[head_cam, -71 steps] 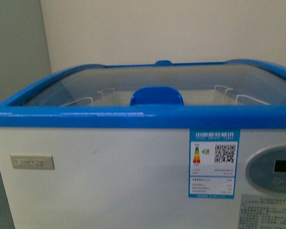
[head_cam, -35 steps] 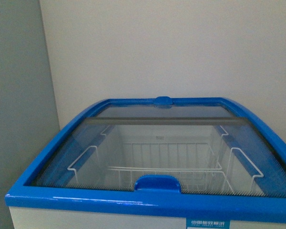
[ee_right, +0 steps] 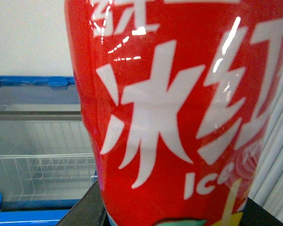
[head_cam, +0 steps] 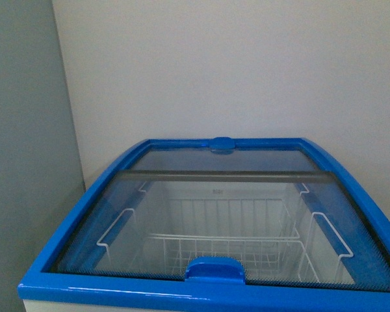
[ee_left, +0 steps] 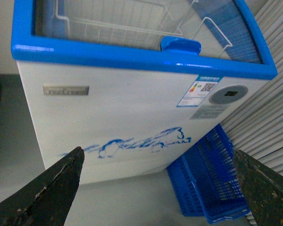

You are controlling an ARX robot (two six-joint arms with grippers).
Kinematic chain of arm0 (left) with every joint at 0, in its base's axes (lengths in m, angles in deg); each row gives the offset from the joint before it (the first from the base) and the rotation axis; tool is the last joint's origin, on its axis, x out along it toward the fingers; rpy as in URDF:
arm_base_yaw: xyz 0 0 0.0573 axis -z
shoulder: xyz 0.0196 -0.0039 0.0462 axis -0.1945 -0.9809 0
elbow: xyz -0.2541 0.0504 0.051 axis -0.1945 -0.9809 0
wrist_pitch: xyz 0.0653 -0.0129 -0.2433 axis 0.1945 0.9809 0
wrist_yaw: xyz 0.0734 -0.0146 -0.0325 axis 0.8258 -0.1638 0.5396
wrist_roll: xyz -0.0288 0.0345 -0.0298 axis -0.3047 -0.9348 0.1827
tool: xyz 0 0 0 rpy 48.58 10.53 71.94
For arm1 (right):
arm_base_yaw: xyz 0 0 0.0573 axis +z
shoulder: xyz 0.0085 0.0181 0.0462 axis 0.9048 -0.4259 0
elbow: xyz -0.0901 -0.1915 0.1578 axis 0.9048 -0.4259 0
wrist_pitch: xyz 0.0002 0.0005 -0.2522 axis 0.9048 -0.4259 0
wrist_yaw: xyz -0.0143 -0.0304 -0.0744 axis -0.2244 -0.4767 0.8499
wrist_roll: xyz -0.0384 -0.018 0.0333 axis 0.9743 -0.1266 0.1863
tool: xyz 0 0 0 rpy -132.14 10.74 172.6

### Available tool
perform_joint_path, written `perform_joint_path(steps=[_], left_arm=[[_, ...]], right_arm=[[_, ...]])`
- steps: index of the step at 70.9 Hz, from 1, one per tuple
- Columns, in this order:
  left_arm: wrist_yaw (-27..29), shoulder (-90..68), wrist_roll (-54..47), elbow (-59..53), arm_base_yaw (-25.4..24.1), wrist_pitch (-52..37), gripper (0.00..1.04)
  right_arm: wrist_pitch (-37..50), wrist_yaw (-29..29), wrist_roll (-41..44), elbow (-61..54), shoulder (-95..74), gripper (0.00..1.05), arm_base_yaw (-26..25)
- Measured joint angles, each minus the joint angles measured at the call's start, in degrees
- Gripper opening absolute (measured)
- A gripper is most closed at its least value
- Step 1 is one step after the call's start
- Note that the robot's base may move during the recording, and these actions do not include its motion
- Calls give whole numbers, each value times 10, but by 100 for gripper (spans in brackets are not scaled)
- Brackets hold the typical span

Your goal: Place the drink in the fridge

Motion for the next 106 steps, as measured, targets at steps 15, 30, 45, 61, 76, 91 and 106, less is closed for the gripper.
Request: perform_joint_path(steps=[15, 30, 45, 61, 76, 91, 106], left_arm=[[-1, -276, -159, 143, 85, -199, 97], [-26, -455, -414, 295, 194, -150, 97], [-39, -573, -693, 429, 248, -13, 97], [-28, -660, -747, 511, 245, -10, 97], [-28, -706, -758, 553, 235, 11, 97], [-26, -761, -756, 600, 229, 13, 97], [-22, -810, -752, 637, 223, 11, 97]], right_arm=[[0, -2, 0, 0, 0, 37, 0], [0, -3, 0, 0, 0, 37, 0], [0, -3, 0, 0, 0, 37, 0], [0, -3, 0, 0, 0, 37, 0], [0, -3, 0, 0, 0, 37, 0], [0, -3, 0, 0, 0, 37, 0], [0, -3, 0, 0, 0, 37, 0]])
